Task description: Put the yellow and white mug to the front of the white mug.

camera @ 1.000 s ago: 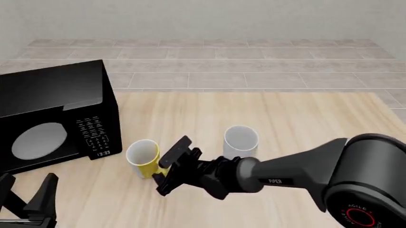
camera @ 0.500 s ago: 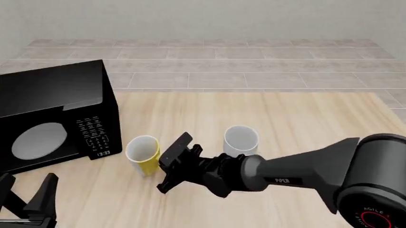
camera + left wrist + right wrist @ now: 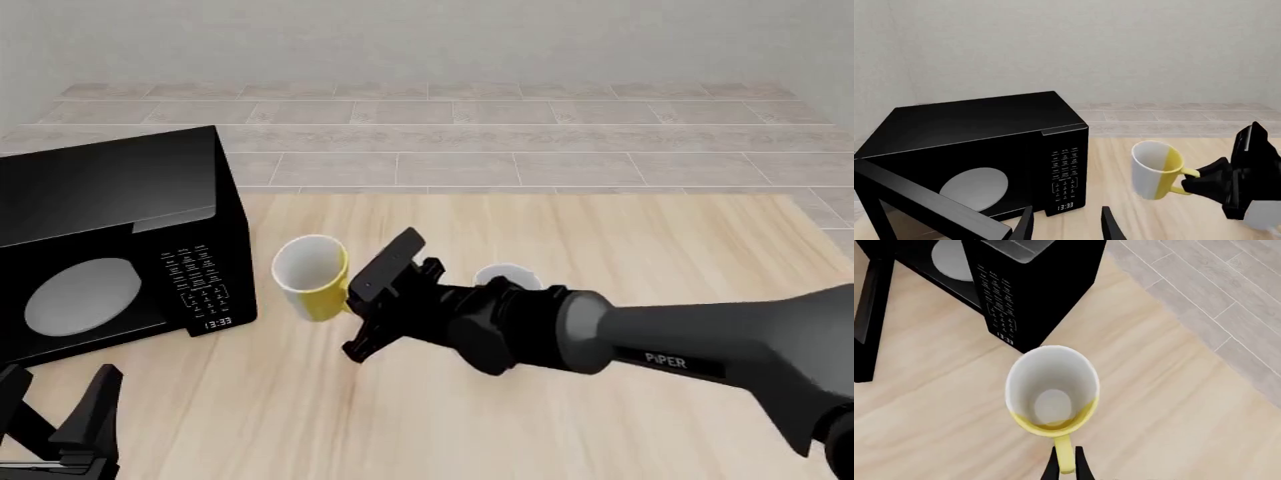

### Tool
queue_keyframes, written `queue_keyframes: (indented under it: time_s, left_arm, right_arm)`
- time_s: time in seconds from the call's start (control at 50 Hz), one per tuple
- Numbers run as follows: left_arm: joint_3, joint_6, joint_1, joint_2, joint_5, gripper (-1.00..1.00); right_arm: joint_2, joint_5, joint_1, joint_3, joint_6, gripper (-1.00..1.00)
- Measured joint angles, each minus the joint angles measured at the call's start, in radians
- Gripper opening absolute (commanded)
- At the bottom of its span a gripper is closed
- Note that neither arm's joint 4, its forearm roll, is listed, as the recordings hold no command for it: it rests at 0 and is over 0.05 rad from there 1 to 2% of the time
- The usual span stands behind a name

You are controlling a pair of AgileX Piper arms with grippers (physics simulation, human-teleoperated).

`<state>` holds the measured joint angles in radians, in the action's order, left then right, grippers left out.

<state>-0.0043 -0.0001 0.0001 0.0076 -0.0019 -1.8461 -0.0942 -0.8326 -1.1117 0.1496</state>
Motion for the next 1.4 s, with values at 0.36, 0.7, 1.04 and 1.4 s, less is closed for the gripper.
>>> queue_keyframes:
  time_s: [0.36, 0.7, 1.04, 1.4]
  left_arm:
    - [0.000, 0.000, 0.000, 0.000, 0.000, 1.00]
    - [0.000, 0.000, 0.000, 0.000, 0.000, 1.00]
    - [0.000, 0.000, 0.000, 0.000, 0.000, 1.00]
    - [0.000, 0.000, 0.000, 0.000, 0.000, 1.00]
  right_arm:
    - [0.030, 0.097, 0.102, -0.080, 0.033, -1.00]
    - [0.056, 0.117, 0.197, -0.085, 0.036, -1.00]
    - [0.064, 0.089, 0.277, -0.057, 0.021, -1.00]
    - [0.080, 0.046, 0.390, -0.013, 0.014, -1.00]
